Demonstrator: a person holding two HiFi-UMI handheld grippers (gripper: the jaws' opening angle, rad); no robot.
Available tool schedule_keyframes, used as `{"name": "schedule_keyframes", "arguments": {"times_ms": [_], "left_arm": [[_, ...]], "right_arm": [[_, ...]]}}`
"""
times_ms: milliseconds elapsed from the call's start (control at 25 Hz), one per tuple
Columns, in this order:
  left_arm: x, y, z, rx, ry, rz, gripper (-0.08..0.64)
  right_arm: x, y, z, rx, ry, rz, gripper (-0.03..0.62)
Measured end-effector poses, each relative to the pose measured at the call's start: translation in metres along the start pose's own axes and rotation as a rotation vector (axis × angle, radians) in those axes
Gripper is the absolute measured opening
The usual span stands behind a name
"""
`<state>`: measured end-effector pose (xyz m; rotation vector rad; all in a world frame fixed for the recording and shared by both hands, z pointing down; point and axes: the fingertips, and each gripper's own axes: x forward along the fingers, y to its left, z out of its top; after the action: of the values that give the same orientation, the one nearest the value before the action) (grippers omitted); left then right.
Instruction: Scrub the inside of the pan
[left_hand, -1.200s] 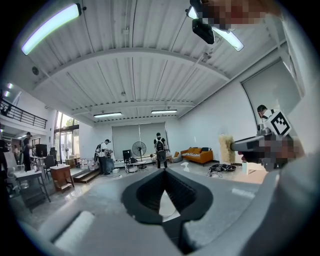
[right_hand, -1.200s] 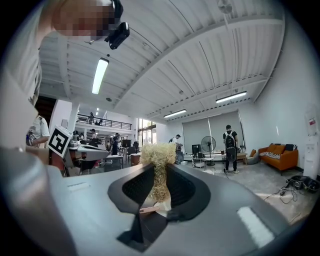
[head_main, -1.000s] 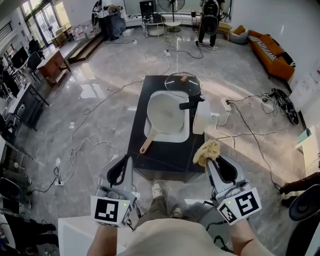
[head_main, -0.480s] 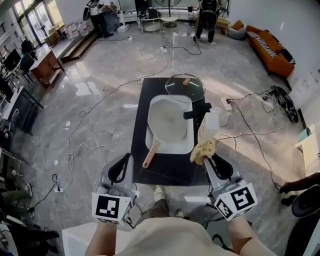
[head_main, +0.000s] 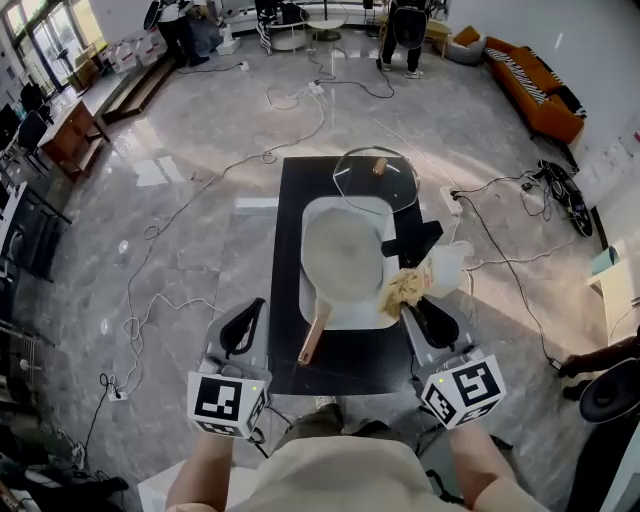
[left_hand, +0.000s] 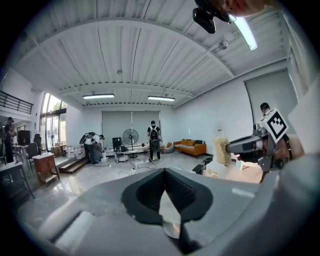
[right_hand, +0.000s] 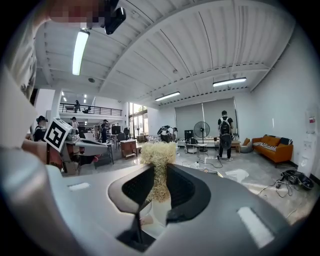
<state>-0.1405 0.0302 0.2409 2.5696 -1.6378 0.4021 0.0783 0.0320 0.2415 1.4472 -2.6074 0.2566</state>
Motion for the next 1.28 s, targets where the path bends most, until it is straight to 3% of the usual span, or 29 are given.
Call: {"name": "schedule_keyframes", "arguments": {"times_ms": [160, 280, 440, 1280], "left_arm": [[0.026, 0.023, -0.01, 0.023, 0.029, -0.015, 0.003], [0.045, 0.031, -0.02, 0.04, 0.045, -0.034, 0.071], [0.066, 0.037, -0.033, 0.003, 0.063, -0.042, 0.101], [0.195, 0.05, -0.124, 0.017, 0.295, -0.052, 0.138]], "right_arm": [[0.033, 0.001, -0.008, 0.011, 0.012, -0.019, 0.081], [0.055, -0.001, -0.017, 0.02, 0.022, -0.032, 0.081], [0.08, -0.008, -0.032, 0.023, 0.049, -0.038, 0.081], [0.23, -0.054, -0.101, 0.073, 0.159, -0.026, 0.086]]}}
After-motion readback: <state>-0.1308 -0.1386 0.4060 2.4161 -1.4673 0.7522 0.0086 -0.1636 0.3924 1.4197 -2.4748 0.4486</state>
